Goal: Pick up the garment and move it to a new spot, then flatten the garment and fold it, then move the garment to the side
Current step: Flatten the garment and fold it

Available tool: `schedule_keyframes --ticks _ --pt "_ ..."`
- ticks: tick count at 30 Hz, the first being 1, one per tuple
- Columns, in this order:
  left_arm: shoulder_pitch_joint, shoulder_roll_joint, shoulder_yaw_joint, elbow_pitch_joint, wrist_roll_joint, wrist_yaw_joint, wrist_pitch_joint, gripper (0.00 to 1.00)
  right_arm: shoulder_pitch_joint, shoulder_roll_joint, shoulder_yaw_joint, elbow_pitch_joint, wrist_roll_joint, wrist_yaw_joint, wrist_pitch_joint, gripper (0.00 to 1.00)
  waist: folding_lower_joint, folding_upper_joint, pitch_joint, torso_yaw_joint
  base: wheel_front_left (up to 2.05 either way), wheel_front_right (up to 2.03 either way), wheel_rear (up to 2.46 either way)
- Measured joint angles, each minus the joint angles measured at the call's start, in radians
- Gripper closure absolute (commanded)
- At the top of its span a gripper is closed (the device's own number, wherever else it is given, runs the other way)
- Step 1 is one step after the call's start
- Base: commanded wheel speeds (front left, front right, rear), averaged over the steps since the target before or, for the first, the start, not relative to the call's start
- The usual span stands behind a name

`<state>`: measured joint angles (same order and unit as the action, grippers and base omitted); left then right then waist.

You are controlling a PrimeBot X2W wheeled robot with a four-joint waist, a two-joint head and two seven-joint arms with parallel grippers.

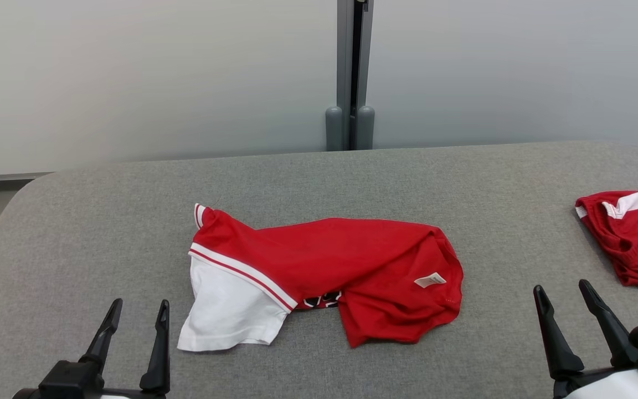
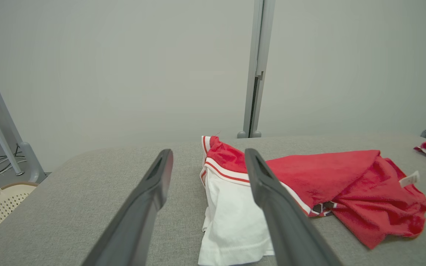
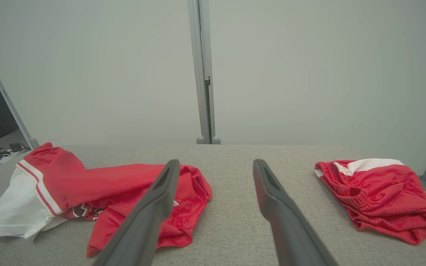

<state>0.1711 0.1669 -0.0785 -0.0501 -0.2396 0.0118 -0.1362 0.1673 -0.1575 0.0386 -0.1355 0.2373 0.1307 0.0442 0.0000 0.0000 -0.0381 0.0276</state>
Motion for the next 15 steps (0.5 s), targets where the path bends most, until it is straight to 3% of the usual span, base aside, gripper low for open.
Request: schedule_keyframes --ticks 9,15 --pt "-0.033 -0.001 -0.022 0.034 -0.009 -0.003 0.030 0.00 0.000 0.009 -0.006 -0.007 0.000 0.000 0.000 0.00 0.0000 0.0000 0.013 0.006 0.00 0.00 0.00" --pt "-0.164 -0.016 -0.049 0.234 -0.061 -0.050 0.110 0.00 -0.004 0.013 0.007 -0.016 0.001 0.000 0.002 0.00 0.0000 0.0000 0.052 0.006 0.00 0.00 0.00"
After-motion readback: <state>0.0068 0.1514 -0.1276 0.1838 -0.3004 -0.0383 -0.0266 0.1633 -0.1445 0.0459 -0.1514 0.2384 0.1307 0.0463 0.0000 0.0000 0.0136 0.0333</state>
